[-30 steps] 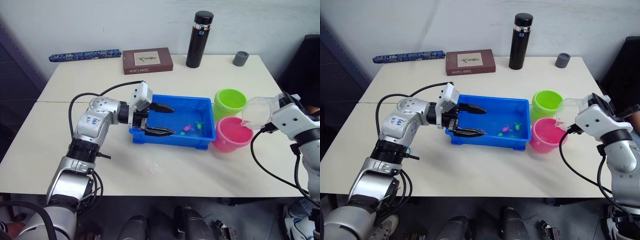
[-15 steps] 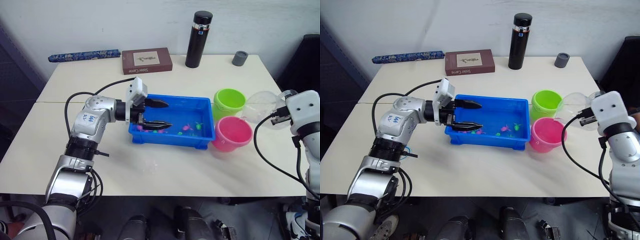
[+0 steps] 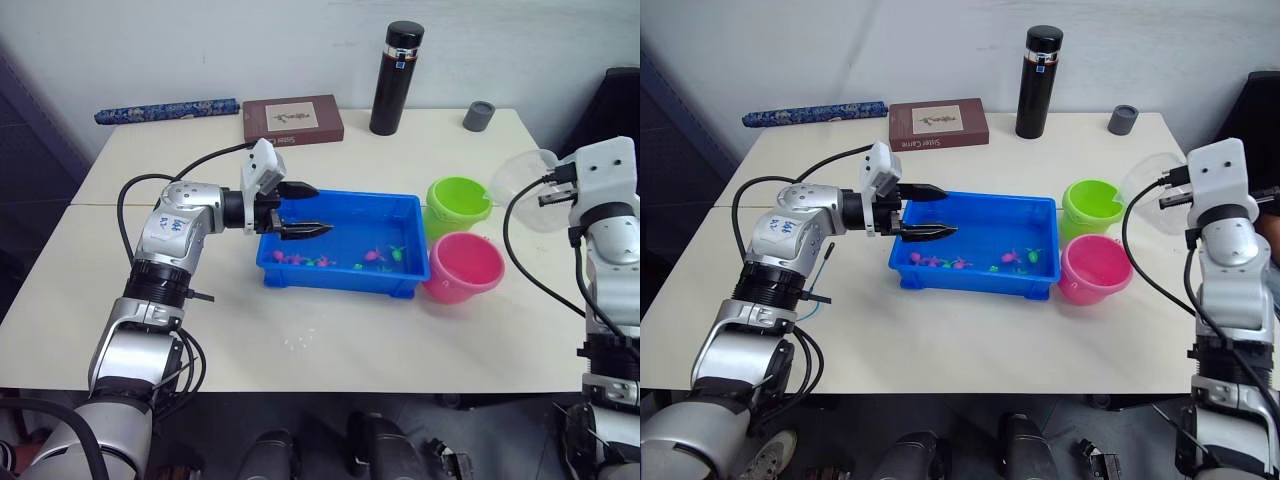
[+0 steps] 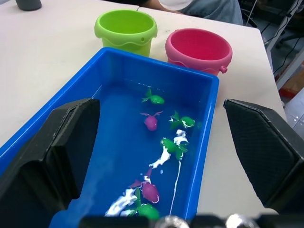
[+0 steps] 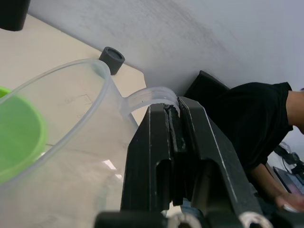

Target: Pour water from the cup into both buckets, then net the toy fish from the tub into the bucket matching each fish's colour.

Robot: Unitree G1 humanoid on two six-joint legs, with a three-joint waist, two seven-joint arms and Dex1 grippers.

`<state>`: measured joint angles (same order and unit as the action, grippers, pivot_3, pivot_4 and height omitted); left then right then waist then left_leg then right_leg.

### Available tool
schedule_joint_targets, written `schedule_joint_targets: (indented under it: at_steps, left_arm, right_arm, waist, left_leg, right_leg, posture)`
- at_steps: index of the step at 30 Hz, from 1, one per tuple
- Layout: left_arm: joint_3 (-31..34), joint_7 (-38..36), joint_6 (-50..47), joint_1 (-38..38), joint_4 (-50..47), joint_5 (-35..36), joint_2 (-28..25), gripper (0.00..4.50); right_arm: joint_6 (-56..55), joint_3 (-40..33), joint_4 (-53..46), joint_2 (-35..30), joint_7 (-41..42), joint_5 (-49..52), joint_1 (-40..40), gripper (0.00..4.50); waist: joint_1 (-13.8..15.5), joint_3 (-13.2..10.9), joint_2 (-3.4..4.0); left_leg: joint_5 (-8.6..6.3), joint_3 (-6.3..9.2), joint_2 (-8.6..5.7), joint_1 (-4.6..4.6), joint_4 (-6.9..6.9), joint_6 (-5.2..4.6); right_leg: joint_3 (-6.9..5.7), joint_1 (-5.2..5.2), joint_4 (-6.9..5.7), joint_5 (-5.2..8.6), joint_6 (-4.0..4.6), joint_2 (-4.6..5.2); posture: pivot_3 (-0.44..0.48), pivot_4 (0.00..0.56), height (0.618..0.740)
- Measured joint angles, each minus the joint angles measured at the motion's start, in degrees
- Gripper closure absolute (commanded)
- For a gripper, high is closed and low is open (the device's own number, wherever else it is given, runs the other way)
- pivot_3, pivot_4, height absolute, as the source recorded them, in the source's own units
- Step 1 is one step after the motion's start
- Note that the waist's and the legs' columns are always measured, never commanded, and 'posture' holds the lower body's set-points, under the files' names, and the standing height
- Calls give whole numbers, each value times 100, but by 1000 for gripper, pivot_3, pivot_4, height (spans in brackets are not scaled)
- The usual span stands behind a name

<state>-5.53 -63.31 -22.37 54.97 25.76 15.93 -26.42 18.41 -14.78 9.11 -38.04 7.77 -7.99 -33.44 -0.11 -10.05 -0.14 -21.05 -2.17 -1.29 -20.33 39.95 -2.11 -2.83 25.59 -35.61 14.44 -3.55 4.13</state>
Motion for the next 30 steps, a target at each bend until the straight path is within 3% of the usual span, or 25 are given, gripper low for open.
schedule_joint_targets:
  at_steps: [17, 30]
  left_arm:
    - [9, 172, -35, -134, -256, -36, -28, 0]
    - [48, 451, -21, -172, -277, -51, -37, 0]
  right_arm:
    - [-846, 1212, 1598, 13, -1001, -1040, -1147, 4438]
    - [-1335, 1749, 1929, -139, -1086, -1674, -1237, 4438]
  waist:
    - [-15, 0, 0]
    - [-14, 0, 0]
  left_leg:
    - [1, -1, 0, -4, 0, 2]
    - [2, -1, 0, -6, 1, 3]
  right_leg:
    - [-1, 5, 0, 0, 0, 2]
    - [-1, 6, 1, 0, 0, 2]
  posture:
    - [0, 150, 740]
    - [0, 150, 740]
